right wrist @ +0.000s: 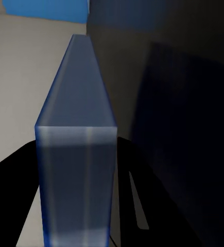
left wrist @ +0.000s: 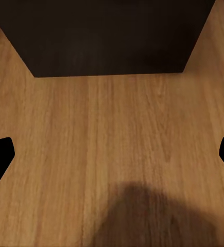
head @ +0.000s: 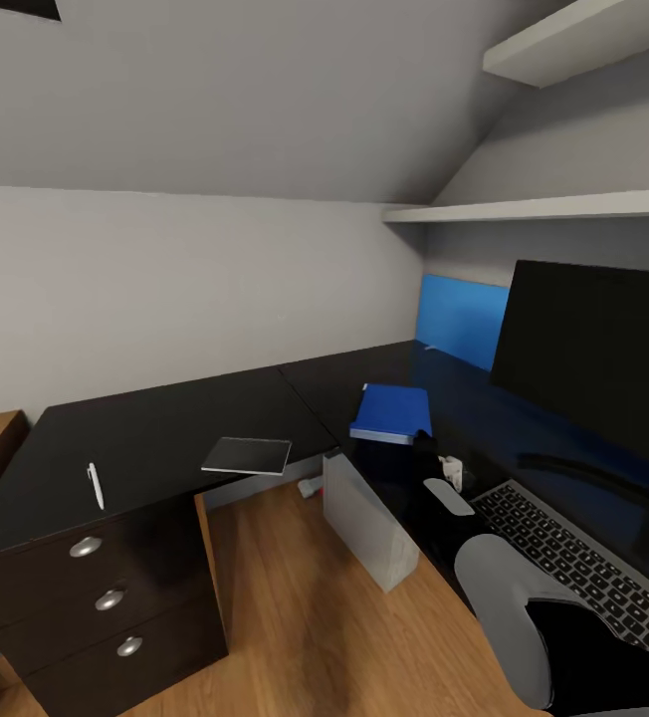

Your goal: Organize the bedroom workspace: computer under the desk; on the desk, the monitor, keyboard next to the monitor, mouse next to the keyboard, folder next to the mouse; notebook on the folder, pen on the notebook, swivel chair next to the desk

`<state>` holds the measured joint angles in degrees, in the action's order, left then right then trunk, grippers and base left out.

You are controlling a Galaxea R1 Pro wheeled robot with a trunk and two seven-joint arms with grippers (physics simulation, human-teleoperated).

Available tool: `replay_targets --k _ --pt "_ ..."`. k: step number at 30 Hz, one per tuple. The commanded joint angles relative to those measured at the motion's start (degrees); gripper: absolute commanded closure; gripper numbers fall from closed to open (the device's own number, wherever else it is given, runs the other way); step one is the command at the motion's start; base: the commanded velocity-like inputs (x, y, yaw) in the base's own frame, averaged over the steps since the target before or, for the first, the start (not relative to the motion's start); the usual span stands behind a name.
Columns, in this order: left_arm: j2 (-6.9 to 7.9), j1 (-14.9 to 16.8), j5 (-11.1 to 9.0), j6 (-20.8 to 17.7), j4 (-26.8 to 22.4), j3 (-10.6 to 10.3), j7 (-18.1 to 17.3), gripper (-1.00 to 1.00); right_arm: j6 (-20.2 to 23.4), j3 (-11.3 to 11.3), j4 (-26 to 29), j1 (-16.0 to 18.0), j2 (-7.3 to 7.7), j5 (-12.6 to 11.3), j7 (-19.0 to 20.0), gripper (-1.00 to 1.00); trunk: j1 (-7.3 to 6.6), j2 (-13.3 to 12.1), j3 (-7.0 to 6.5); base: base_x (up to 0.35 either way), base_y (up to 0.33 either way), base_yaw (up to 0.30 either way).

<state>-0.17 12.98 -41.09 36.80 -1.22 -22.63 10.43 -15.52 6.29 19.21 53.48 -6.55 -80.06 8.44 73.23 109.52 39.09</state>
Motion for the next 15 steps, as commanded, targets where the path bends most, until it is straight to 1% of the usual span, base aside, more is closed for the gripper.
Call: replay_targets --k 1,15 --pt "-0.01 0.03 0.05 0.09 0.01 -0.48 0.55 -1.0 -0.04 0.21 -0.05 0.05 -0.04 -0.61 0.5 1.0 -0.01 0.03 0.06 0.006 0.0 0.0" --pt "-0.01 0.03 0.05 0.11 -0.01 -0.48 0.64 -1.0 -0.04 0.19 0.02 0.05 -0.04 -0.54 0.52 1.0 -0.01 0.03 0.06 0.001 0.0 0.0"
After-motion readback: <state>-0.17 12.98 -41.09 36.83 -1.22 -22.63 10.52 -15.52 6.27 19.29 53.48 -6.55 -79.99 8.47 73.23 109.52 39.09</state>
